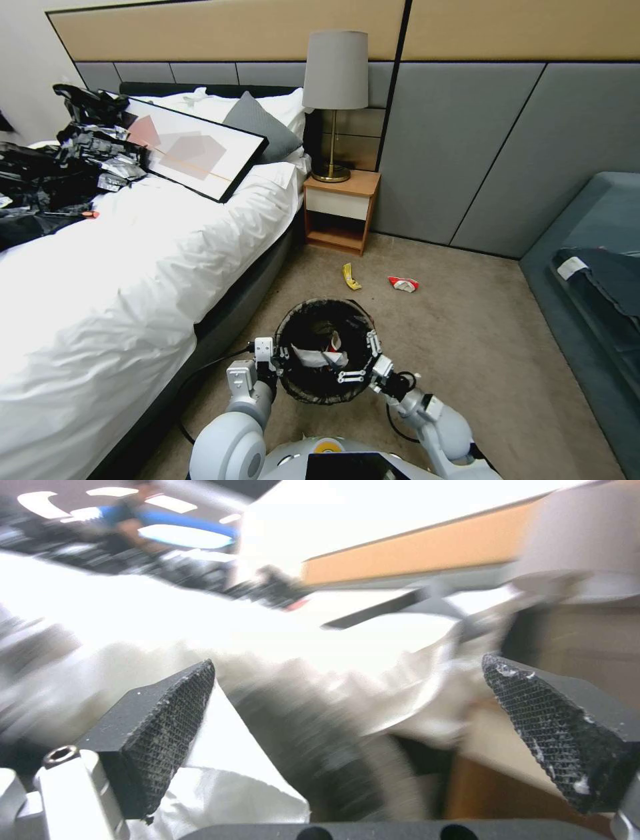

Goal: Pick up the trash bin, then pick up the garbage from the floor and place it into the trash bin.

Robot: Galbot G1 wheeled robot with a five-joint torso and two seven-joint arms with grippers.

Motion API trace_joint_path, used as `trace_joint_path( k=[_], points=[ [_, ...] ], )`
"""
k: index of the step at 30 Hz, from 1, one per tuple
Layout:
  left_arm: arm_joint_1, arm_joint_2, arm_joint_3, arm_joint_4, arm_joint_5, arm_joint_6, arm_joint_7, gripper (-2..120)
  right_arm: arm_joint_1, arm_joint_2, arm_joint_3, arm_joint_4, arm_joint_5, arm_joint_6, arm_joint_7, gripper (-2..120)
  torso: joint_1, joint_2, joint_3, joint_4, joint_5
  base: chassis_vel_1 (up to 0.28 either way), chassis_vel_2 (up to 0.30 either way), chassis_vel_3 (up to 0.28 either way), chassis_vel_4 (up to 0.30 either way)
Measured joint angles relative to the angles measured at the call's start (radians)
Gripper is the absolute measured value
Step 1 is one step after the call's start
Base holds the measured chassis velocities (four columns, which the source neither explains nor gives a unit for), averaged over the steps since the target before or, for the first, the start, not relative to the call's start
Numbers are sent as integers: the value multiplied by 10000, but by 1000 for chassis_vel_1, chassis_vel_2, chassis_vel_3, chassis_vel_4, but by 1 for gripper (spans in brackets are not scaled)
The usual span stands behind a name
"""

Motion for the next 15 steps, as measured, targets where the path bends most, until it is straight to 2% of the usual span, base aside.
trace_joint_path(
  k=[7,15],
  points=[
    [-19,-3,-6,44,-2,-1,1,0,-261,195,459,654,406,344,643,100,0,0,0,0,0,0,0,0,0],
    [-3,-11,-117,41,-1,-9,6,0,-315,470,689,697,655,606,826,100,0,0,0,2,1,0,0,0,0]
  ],
)
